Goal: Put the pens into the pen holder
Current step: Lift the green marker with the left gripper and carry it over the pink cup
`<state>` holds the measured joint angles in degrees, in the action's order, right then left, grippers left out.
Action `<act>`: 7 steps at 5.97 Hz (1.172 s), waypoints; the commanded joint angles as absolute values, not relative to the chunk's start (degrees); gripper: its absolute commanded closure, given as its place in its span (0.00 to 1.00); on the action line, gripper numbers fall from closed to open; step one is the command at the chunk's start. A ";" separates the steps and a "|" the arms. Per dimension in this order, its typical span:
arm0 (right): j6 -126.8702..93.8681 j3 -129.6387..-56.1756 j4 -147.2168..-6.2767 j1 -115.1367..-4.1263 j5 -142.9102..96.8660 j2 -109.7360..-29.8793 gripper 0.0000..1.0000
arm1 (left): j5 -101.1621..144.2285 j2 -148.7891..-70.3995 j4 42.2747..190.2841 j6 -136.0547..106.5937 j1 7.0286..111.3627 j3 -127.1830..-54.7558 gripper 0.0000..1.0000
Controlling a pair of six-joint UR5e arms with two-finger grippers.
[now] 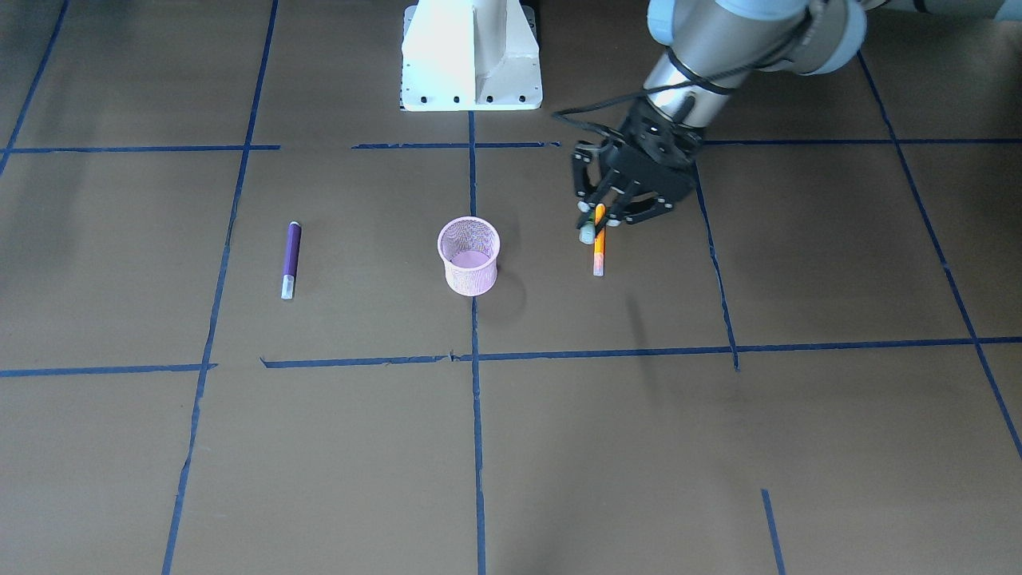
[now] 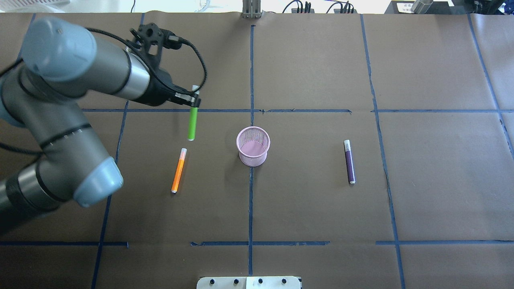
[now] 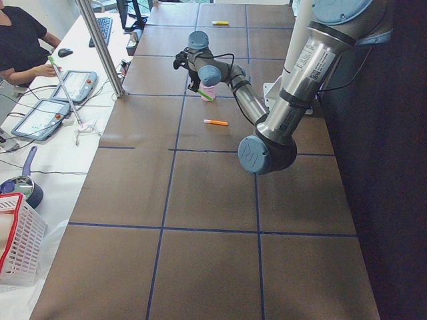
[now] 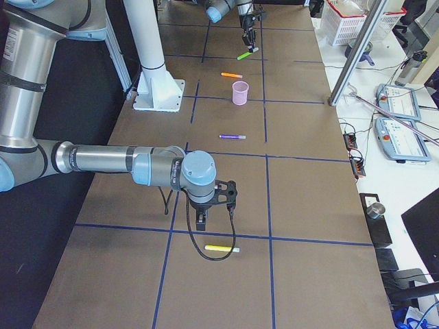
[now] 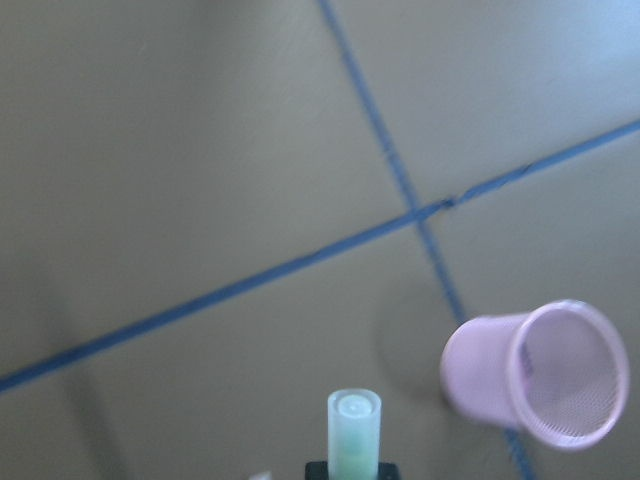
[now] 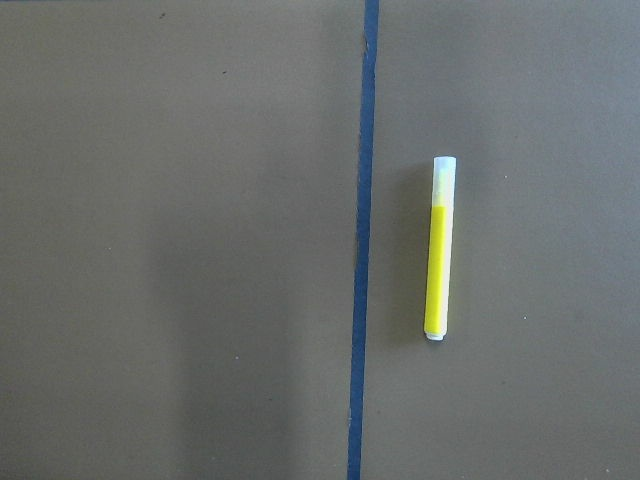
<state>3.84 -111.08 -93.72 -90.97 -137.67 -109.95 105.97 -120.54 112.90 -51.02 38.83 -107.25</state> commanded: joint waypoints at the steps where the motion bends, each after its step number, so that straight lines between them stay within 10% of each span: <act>1: 3.78 -110.92 -93.78 -90.97 -139.12 -109.95 0.00 | 72.89 -122.07 122.12 -58.95 22.43 -106.53 1.00; 6: 3.95 -110.57 -93.78 -90.97 -139.39 -110.21 0.00 | 57.66 -126.74 123.57 -64.78 17.58 -98.17 0.95; 7: 3.96 -110.39 -93.78 -90.97 -139.39 -110.21 0.00 | 56.61 -126.65 123.92 -64.95 17.58 -95.48 0.71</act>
